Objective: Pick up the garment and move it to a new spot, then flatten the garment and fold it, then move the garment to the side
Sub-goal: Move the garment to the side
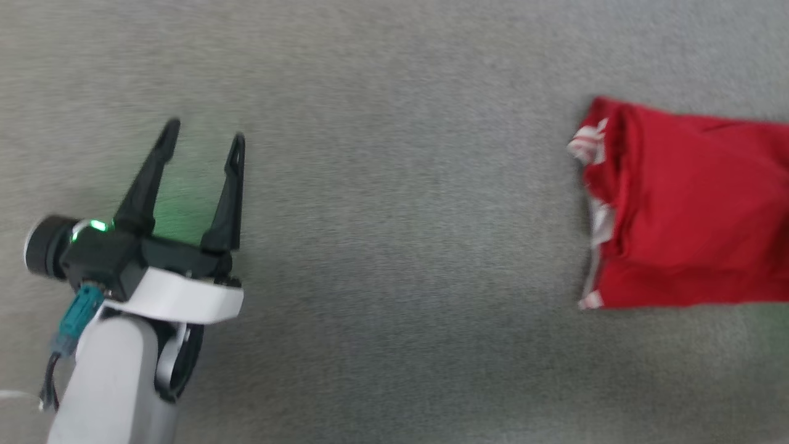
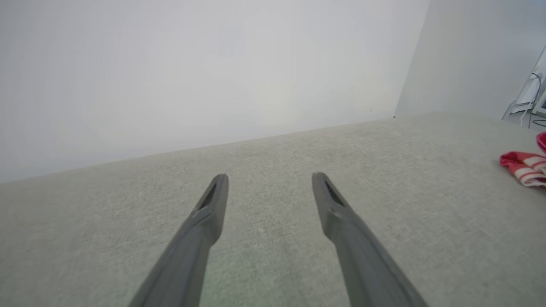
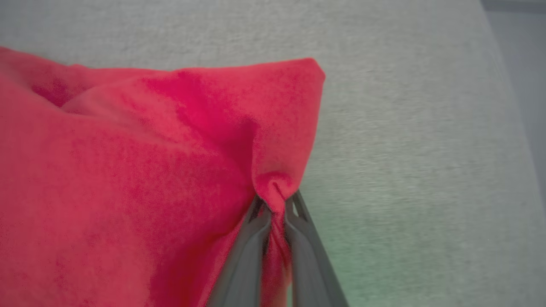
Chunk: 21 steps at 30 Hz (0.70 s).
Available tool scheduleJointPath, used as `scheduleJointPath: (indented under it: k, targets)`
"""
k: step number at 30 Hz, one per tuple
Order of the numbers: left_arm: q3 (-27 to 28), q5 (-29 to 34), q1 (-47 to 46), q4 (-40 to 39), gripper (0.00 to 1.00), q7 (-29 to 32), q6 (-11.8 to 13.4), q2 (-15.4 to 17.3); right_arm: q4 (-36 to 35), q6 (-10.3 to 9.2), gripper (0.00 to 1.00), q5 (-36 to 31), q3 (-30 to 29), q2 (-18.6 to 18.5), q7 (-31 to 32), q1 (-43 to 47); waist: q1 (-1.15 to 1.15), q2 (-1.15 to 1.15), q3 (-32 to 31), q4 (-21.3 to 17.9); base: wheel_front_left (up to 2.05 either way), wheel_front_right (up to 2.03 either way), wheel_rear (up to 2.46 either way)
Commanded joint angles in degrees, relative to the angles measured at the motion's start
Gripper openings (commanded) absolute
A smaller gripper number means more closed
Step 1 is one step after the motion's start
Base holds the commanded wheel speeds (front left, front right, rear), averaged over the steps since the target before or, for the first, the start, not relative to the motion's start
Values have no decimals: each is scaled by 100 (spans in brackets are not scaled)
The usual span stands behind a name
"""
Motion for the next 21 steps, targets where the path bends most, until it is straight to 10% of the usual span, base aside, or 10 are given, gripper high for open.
scheduleJointPath:
  k: [1,21]
  targets:
    - [-44,5,-140,-19,100,-29,-7,46,47,-30,0,16,-97,-44,-98,-60,0,0,211,-223,0,0,0]
    - [-1002,21,-2534,-224,100,-15,-6,1136,2978,-30,0,-786,-1058,-412,-2011,-2556,0,0,1649,-869,0,0,0]
